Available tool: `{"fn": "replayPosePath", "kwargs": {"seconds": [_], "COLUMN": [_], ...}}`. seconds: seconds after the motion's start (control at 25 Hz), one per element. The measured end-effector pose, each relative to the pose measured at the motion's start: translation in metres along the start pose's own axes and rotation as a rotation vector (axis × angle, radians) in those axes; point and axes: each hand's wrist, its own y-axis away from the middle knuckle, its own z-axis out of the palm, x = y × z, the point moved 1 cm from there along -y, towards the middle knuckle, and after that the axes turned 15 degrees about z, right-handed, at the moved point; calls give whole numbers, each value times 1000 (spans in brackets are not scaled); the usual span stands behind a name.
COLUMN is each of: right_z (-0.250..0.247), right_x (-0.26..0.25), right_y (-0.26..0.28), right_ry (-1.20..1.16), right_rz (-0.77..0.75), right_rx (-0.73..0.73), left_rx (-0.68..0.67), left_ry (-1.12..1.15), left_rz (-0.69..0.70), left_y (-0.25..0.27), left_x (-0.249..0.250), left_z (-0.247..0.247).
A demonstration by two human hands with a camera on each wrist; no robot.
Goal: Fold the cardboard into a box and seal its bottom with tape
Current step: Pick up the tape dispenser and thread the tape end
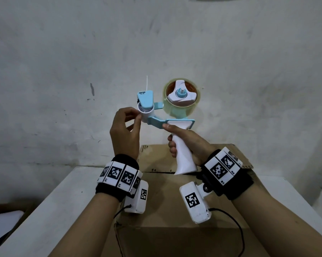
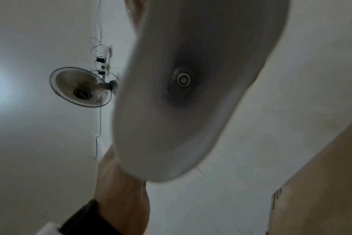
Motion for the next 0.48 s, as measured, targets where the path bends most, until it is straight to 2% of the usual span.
{"fn": "replayPosePath", "kwargs": {"seconds": [0.12, 0.24, 0.32, 0.48], "right_z": [1, 4, 7, 4], "right_x": [-1, 0, 0, 0], "right_y": [1, 4, 6, 8], "right_ry": [27, 62, 69, 46], "right_rz": [-62, -93, -111, -130], "right_rx": [61, 94, 99, 127], "left_rx": [-34, -126, -193, -307], "left_ry": [-170, -351, -396, -402], "left_rz": [203, 405, 450, 437], "left_y": [-2, -2, -1, -2], "left_x": [3, 2, 1, -4], "left_z": [0, 6, 10, 9]}}
